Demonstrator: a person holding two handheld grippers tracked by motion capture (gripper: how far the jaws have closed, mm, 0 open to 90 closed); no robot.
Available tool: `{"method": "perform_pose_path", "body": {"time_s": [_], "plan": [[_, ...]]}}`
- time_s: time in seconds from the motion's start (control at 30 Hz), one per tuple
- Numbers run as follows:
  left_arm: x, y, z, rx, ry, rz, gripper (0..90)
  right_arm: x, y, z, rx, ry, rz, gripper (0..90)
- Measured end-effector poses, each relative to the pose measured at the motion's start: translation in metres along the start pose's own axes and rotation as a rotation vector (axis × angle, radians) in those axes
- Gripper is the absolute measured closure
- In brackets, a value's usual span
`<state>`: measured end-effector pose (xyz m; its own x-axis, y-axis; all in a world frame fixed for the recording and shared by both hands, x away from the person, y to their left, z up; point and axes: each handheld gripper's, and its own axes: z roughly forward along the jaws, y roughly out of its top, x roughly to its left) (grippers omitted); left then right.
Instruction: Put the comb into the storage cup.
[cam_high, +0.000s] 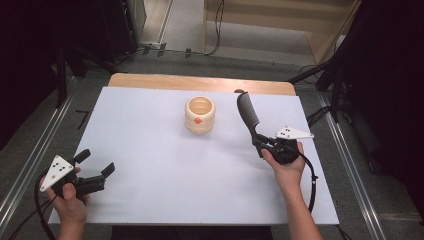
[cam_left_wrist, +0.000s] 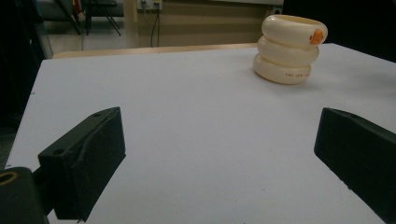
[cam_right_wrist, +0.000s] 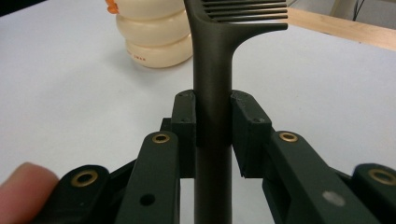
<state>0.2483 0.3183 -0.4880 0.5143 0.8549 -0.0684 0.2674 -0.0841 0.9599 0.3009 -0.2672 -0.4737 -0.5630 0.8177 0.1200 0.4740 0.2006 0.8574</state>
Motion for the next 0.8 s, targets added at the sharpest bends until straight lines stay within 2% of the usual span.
{"method": "perform_pose_path", "body": {"time_s": [0.13,0.4,0.5,0.73,0.77,0.8], "plan": [[0.000,0.001,0.001,0.010,0.012,-0.004,0.0,0.004,-0.008,-0.004,-0.037,0.003,0.005,71.1],[-0.004,0.003,0.003,0.032,0.000,0.019,0.0,0.007,-0.023,-0.008,-0.092,0.007,0.022,71.1],[-0.007,0.005,0.004,0.019,-0.021,0.004,0.0,0.007,-0.024,-0.010,-0.106,0.006,0.019,71.1],[-0.025,0.014,0.009,0.009,-0.048,0.044,0.0,0.013,-0.026,-0.014,-0.141,0.024,0.018,71.1],[-0.028,0.015,0.009,0.003,-0.050,0.044,0.0,0.014,-0.026,-0.015,-0.147,0.026,0.014,71.1],[-0.031,0.017,0.010,-0.004,-0.069,0.038,0.0,0.014,-0.025,-0.015,-0.150,0.026,0.014,71.1]]}}
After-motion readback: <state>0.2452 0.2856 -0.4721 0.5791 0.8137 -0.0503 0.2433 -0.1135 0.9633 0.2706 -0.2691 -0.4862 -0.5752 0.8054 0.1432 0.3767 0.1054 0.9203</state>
